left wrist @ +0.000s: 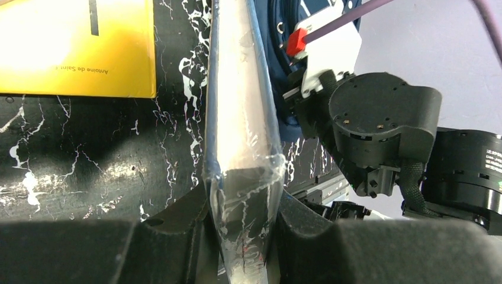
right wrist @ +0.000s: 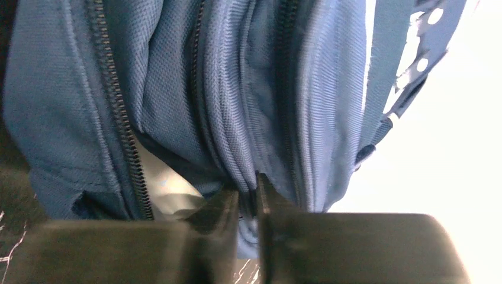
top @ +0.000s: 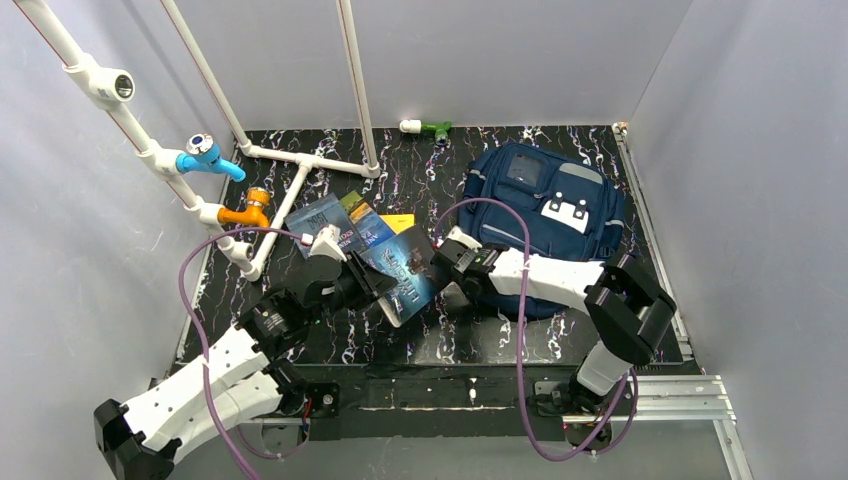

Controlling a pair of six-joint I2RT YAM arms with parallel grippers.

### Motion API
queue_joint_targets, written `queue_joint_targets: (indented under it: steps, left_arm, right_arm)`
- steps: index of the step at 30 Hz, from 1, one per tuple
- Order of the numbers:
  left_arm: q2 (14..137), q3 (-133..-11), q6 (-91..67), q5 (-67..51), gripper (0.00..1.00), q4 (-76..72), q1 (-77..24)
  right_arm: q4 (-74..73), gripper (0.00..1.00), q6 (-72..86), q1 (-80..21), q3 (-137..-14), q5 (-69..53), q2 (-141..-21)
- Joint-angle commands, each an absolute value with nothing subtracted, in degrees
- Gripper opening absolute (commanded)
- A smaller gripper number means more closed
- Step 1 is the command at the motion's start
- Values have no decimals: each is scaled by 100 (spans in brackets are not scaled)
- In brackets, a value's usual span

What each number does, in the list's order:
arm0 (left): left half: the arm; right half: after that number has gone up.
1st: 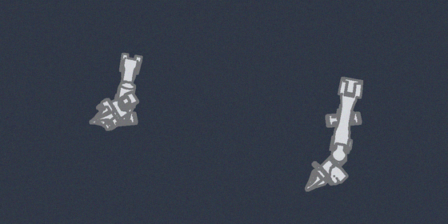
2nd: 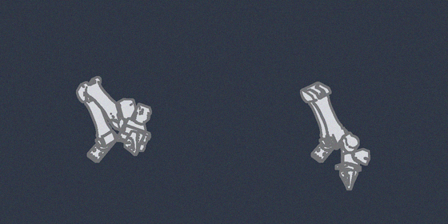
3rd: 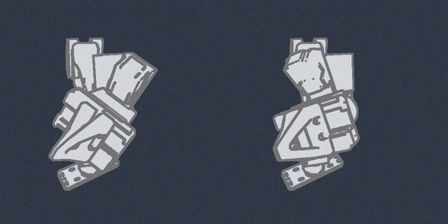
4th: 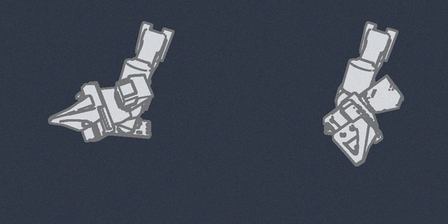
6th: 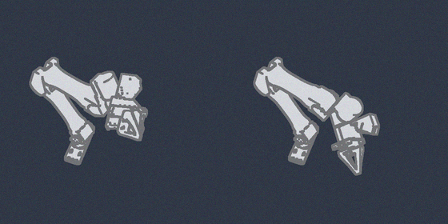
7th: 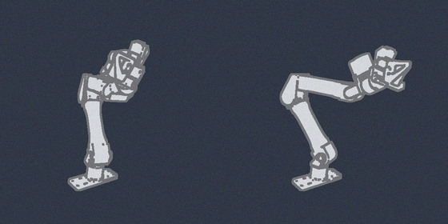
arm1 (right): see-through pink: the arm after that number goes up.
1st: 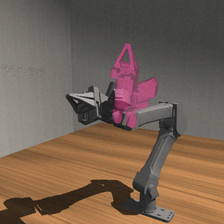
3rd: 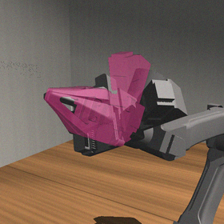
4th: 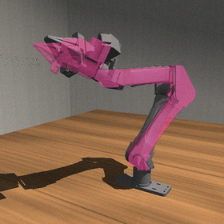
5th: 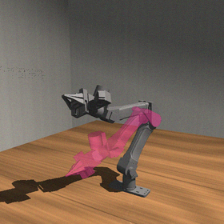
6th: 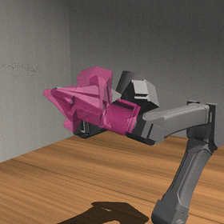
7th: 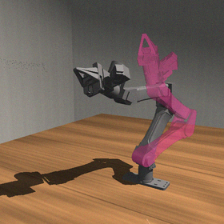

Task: Pack the student bag
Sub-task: Place the book in the student bag.

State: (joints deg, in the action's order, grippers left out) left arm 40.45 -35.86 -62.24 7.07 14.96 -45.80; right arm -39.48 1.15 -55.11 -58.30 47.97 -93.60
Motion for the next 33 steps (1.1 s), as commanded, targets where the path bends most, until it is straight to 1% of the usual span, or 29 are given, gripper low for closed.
queue_joint_targets:
  steps: [1,2,10,17,21,26,33]
  left_arm:
    - [4076,-4040,-6373,397,0,830,-4552]
    - [4116,-4088,-6407,332,0,863,-4547]
    - [4598,-4377,-6483,-493,0,519,-4551]
    - [5091,-4585,-6595,-953,0,122,-4546]
    - [5400,-4645,-6811,-1086,0,-259,-4550]
    - [5726,-4893,-7067,-992,0,-284,-4560]
    - [6153,-5092,-7819,-431,0,-374,-4612]
  right_arm:
    - [-3580,3,107,-5493,-5985,5490,-9264]
    - [-3658,1,121,-5493,-6091,5472,-9184]
    - [-4698,1,24,-5493,-7389,4749,-8332]
    - [-4934,1,-144,-5427,-8177,4466,-7997]
    - [-4951,1,85,-5131,-8540,4169,-7942]
    - [-4807,1,595,-4873,-8984,3777,-7872]
    - [-4891,1,953,-4844,-9541,3788,-8048]
